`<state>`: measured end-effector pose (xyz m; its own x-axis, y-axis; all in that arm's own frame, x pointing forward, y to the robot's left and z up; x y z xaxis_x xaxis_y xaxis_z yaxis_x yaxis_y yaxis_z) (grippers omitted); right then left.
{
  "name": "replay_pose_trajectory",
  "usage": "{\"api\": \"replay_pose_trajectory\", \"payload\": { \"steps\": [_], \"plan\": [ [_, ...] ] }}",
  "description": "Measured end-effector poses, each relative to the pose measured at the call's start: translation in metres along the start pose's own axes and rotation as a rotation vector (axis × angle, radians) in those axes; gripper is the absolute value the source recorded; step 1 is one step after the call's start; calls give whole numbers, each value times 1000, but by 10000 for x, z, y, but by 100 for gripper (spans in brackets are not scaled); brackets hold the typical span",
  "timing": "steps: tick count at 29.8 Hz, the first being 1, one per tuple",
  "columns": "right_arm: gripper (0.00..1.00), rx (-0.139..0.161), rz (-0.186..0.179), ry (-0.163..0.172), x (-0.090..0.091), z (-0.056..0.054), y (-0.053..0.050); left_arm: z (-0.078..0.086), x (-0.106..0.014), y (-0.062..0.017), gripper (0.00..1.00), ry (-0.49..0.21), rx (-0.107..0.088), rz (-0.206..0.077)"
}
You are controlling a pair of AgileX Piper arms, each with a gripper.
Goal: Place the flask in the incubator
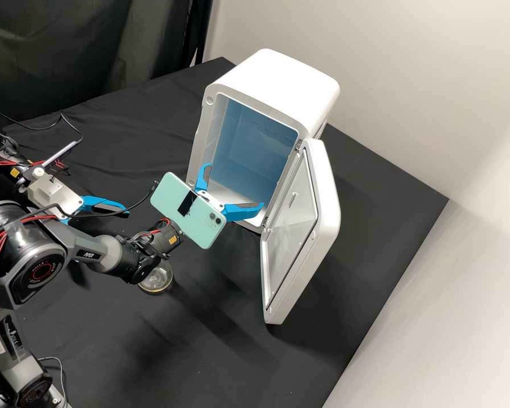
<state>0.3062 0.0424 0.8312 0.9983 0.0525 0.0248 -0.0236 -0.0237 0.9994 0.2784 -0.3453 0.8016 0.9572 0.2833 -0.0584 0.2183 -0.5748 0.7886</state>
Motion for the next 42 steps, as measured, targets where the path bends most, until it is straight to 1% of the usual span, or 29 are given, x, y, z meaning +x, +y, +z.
{"api": "replay_pose_trajectory", "payload": {
  "steps": [1, 3, 6, 8, 10, 12, 15, 17, 18, 19, 22, 24, 26, 28, 30, 32, 33, 35, 38, 41, 42],
  "plan": [
    [100, 0, 0, 0, 0, 0, 0, -15, -5, -9, 100, 6, -2, -4],
    [100, 0, 0, 0, 0, 0, 0, -42, -14, -20, 100, 12, -3, -4],
    [100, 0, 0, 0, 0, 0, 0, -73, -38, -28, 100, 6, 3, -3],
    [100, 0, 0, 0, 0, 0, 0, -116, -75, -43, 100, 3, 8, -3],
    [100, 0, 0, 0, 0, 0, 0, -169, -124, -47, 100, 7, 2, -5],
    [100, 0, 0, 0, 0, 0, 0, -241, -189, -37, 100, 26, -18, -3],
    [100, 0, 0, 0, 0, 0, 0, -370, -298, 13, 100, 57, -54, 19],
    [100, 0, 0, 0, 0, 0, 0, -443, -360, 59, 100, 68, -64, 43],
    [100, 0, 0, 0, 0, 0, 0, -472, -391, 78, 100, 71, -68, 50],
    [100, 0, 0, 0, 0, 0, 0, -531, -438, 97, 100, 86, -83, 58],
    [100, 0, 0, 0, 0, 0, 0, -621, -546, 152, 100, 100, -92, 80],
    [100, 0, 0, 0, 0, 0, 0, -670, -612, 171, 100, 109, -90, 88],
    [100, 0, 0, 0, 0, 0, 0, -720, -676, 180, 100, 118, -99, 92],
    [100, 0, 0, 0, 0, 0, 0, -734, -742, 180, 100, 110, -105, 90],
    [100, 0, 0, 0, 0, 0, 0, -757, -805, 192, 100, 112, -96, 94],
    [100, 0, 0, 0, 0, 0, 0, -756, -853, 183, 100, 99, -83, 87],
    [100, 0, 0, 0, 0, 0, 0, -755, -879, 180, 100, 95, -82, 85],
    [100, 0, 0, 0, 0, 0, 0, -761, -945, 171, 100, 95, -88, 81],
    [100, 0, 0, 0, 0, 0, 0, -751, -991, 193, 100, 97, -105, 93],
    [100, 0, 0, 0, 0, 0, 0, -735, -1009, 229, 100, 92, -101, 109],
    [100, 0, 0, 0, 0, 0, 0, -731, -1012, 235, 100, 88, -105, 111]
  ]
}}
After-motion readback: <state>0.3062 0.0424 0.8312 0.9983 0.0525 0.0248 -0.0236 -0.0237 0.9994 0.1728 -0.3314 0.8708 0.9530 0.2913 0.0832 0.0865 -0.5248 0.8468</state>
